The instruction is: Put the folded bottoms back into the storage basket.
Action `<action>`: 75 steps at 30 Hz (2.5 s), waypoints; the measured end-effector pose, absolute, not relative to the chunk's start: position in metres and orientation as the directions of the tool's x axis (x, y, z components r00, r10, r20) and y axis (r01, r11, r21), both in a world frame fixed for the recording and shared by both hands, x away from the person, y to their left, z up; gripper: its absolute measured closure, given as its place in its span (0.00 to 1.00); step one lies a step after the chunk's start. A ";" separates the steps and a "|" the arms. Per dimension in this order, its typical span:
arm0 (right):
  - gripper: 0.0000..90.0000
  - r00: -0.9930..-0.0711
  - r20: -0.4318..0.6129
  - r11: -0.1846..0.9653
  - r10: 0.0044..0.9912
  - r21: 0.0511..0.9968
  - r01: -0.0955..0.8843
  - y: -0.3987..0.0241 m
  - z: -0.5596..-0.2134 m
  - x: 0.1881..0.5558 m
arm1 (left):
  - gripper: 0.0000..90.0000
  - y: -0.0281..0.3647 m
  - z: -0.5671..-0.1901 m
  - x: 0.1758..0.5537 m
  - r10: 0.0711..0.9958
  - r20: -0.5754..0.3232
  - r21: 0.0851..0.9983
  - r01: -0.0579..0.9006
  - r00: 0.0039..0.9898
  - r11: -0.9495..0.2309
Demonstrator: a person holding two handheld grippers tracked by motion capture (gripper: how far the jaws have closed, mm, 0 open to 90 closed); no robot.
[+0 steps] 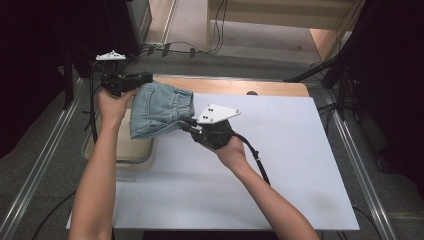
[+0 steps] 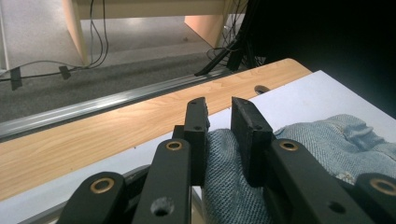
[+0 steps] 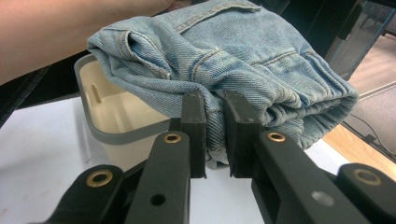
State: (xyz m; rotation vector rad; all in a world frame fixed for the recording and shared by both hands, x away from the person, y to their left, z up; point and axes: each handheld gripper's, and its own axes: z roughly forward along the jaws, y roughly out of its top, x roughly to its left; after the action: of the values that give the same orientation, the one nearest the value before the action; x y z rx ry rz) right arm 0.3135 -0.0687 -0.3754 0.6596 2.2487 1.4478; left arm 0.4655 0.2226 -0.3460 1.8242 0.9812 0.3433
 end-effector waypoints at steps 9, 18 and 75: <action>0.87 -0.824 -0.066 0.363 0.562 0.916 0.174 -0.057 -0.375 0.316 | 0.86 0.234 -0.345 0.464 0.759 -0.188 0.869 0.466 0.623 -0.167; 0.87 -0.827 -0.069 0.371 0.557 0.912 0.173 -0.043 -0.374 0.317 | 0.86 0.245 -0.345 0.464 0.765 -0.185 0.872 0.463 0.617 -0.162; 0.87 -0.849 -0.092 0.406 0.520 0.901 0.151 0.019 -0.372 0.326 | 0.86 0.302 -0.346 0.466 0.780 -0.188 0.875 0.462 0.597 -0.143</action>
State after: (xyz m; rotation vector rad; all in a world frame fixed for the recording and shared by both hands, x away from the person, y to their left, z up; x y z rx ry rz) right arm 0.3256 0.0189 -0.3721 0.5782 2.3093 1.4249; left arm 0.4656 0.3019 -0.3463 1.7865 1.0147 0.3822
